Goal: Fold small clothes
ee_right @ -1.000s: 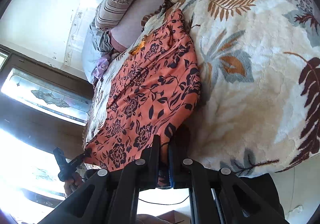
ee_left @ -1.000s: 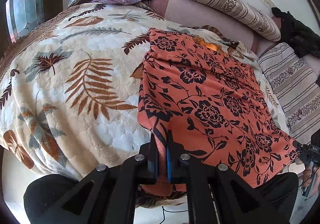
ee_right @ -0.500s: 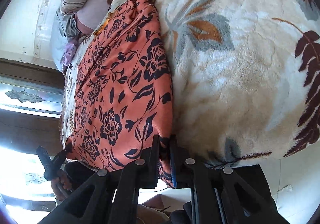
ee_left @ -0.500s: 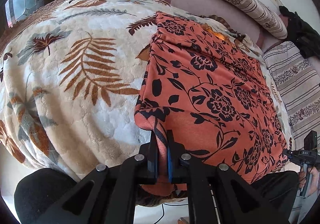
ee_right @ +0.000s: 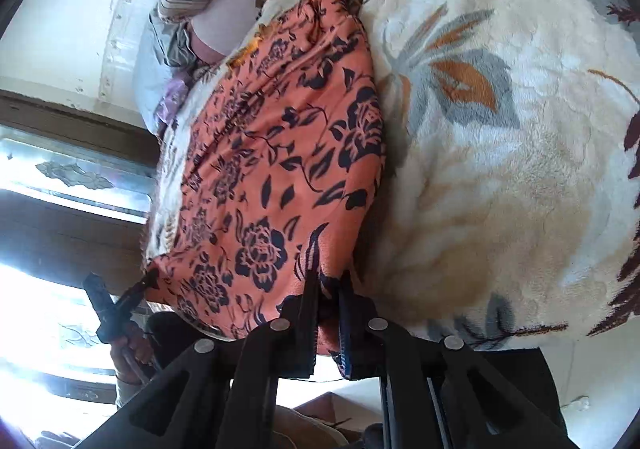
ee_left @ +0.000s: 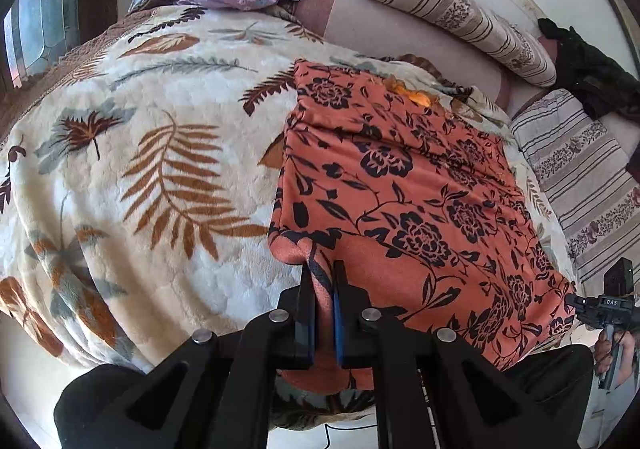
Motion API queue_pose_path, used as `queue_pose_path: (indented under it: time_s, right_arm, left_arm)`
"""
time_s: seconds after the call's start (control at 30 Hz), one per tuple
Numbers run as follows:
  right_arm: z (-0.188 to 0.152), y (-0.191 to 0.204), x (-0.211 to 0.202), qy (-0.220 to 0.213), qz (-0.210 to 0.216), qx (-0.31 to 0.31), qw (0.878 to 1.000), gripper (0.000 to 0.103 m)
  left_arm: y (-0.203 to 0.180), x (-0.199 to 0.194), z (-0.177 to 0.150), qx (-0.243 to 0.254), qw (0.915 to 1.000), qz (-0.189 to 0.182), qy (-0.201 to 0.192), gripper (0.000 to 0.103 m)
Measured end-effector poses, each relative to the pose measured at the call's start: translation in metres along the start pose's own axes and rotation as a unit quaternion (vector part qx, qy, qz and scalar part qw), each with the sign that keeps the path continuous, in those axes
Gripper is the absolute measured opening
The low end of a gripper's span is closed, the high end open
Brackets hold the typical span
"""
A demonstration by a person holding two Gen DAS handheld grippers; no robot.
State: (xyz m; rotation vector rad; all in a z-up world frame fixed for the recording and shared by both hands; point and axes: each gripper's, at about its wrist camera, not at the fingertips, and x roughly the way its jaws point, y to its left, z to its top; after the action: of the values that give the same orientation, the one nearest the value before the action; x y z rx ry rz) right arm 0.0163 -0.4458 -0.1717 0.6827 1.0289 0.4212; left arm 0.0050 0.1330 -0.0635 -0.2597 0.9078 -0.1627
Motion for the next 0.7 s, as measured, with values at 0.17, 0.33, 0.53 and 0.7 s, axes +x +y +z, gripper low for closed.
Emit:
queue_pose_path:
  time_s: [0.17,0.33,0.53,0.7]
  right_arm:
    - [0.006,0.007,-0.002,-0.016,0.029,0.002,0.999,0.009]
    - [0.008,0.004,0.004,-0.012,0.030,0.008,0.999,0.009]
    - [0.028,0.018,-0.011,-0.043,0.073,0.003,0.996,0.008]
    - [0.094,0.049,-0.060,-0.144,0.150,-0.013,0.978,0.008]
  left_arm:
    - [-0.006,-0.003,0.008,0.007,1.0000,0.001,-0.006,0.007]
    - [-0.008,0.017,0.001,0.026,0.9988,0.026,0.034,0.007]
    - [-0.016,-0.001,0.035,0.037,0.9993,0.001,0.000,0.007]
    - [-0.022,-0.018,0.114,0.028,0.9971,-0.028,-0.065,0.007]
